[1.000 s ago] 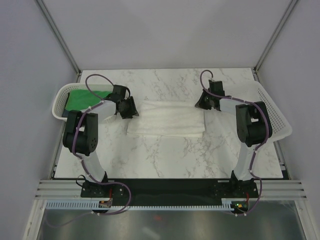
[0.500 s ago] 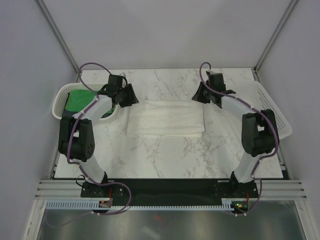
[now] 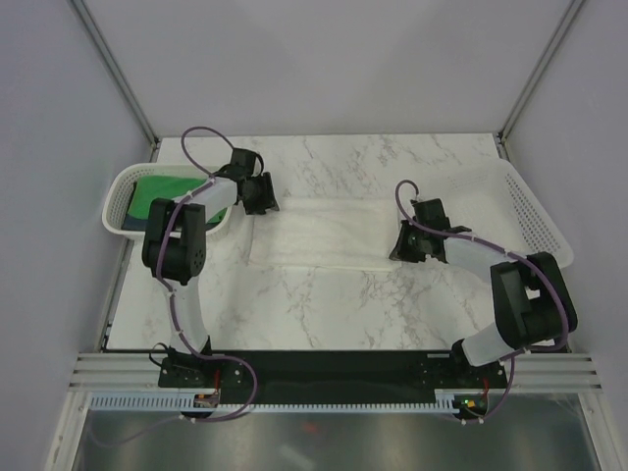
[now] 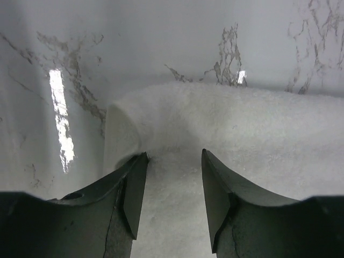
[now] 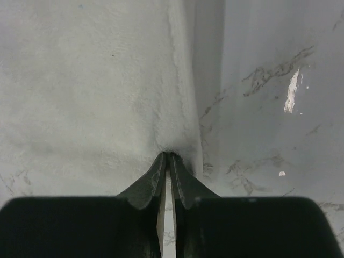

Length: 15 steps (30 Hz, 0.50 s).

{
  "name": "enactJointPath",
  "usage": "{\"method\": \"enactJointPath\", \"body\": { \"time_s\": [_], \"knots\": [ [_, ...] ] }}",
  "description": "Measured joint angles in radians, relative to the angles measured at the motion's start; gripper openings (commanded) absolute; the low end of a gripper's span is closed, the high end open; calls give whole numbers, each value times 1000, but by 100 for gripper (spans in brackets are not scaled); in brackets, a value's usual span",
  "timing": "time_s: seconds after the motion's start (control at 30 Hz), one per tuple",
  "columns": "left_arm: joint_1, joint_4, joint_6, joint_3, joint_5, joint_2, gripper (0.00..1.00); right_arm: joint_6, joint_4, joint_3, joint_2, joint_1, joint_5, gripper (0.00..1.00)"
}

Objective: Fold and stack the towels
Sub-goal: Fold the towel

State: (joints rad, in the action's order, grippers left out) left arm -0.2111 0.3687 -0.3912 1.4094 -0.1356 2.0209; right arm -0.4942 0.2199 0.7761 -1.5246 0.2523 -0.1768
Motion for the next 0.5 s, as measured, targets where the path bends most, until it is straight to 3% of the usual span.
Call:
{"method": "enactJointPath", "body": {
  "time_s": [0.37,0.47,0.5],
  "knots": [
    [18,57,37,89,-7,13,54,-23,-92,-90,52,-34,72,15],
    [18,72,58,59,-36,-89,57,-7,-68,-87,73,-47,101,22],
    [18,82,65,39,-47,-147,59,0,-59,-85,80,-53,108,29]
  ]
}}
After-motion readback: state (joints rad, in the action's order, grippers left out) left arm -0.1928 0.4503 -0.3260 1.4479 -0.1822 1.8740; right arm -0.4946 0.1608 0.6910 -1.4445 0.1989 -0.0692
